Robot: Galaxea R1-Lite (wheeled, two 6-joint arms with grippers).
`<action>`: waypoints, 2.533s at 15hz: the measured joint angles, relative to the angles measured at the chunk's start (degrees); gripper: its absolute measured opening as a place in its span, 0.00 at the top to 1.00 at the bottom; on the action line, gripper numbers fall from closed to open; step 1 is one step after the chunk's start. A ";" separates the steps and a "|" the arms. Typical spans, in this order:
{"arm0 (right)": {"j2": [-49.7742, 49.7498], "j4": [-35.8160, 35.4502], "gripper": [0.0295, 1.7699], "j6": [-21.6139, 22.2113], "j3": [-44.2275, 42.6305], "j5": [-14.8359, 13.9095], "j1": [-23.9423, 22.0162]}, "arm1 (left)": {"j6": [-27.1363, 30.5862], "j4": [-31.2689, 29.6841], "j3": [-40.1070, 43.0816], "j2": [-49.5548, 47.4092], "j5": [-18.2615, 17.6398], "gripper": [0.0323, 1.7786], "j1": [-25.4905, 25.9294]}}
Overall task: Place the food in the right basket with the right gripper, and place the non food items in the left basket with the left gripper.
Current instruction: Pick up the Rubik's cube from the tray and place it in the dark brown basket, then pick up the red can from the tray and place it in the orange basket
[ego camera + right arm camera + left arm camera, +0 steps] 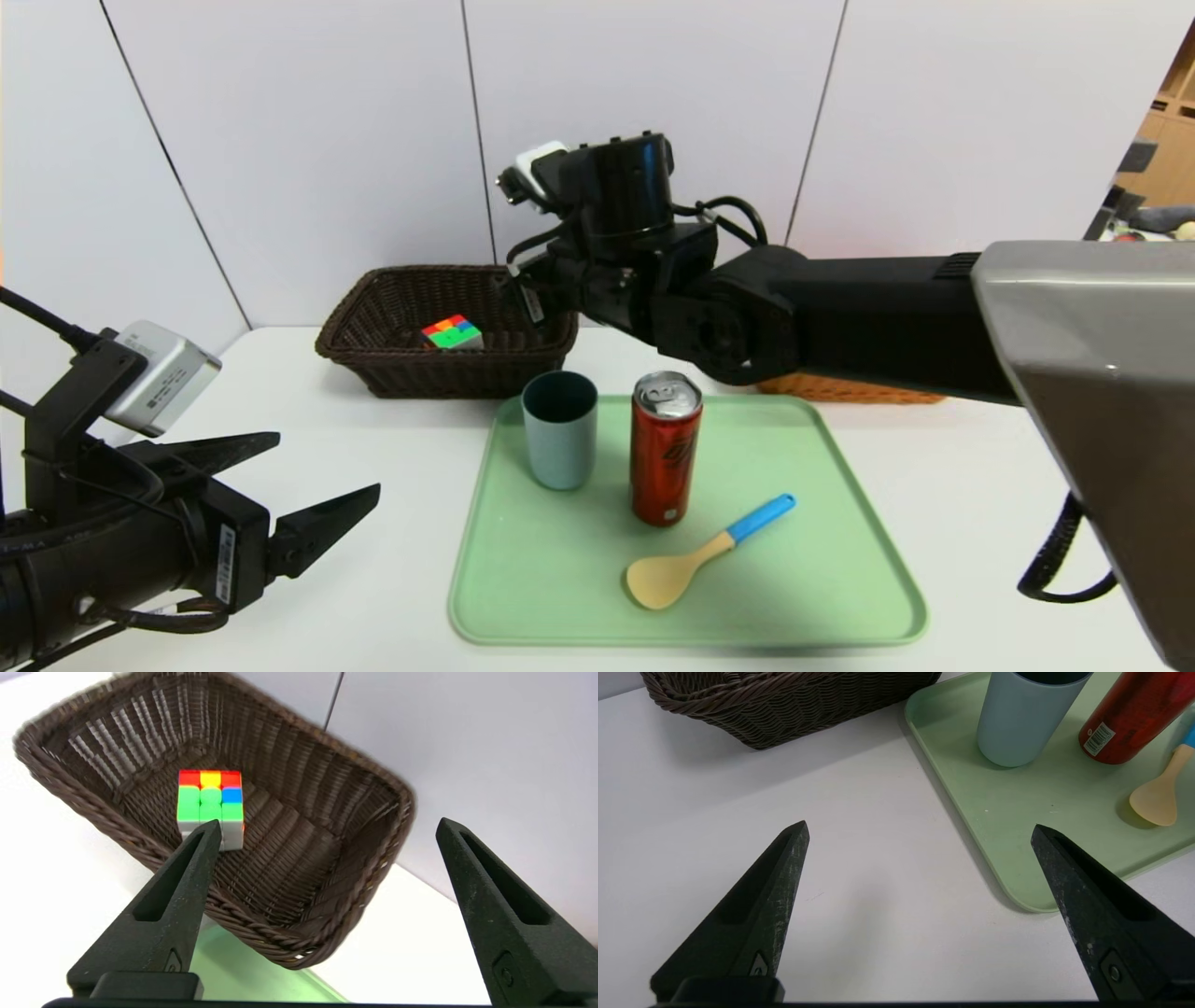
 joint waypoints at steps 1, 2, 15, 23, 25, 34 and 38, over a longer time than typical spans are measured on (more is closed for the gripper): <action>-1.52 0.57 0.09 -0.02 0.79 -0.02 0.02 | -0.01 0.00 0.00 0.00 0.00 0.05 0.00; -3.51 1.04 0.09 -0.11 2.50 -0.02 0.02 | 0.00 0.02 0.00 0.00 -0.02 0.05 0.00; -44.69 0.82 0.04 -7.03 42.50 1.96 1.34 | 0.00 -0.07 -0.11 -0.11 0.07 0.05 0.00; -63.60 -10.67 0.04 -5.27 69.51 1.84 0.74 | 0.02 -0.16 0.09 -0.12 0.09 0.05 0.00; -65.11 -16.57 0.04 -4.50 75.58 1.74 0.63 | 0.07 -0.13 0.46 -0.12 0.09 0.05 0.00; -62.50 -28.87 0.04 2.26 89.17 1.93 3.00 | 0.68 -0.16 1.40 -0.33 0.27 0.05 0.16; -57.37 -38.21 0.04 2.45 92.67 1.84 4.22 | 0.63 -0.16 1.54 -0.37 0.27 0.05 0.27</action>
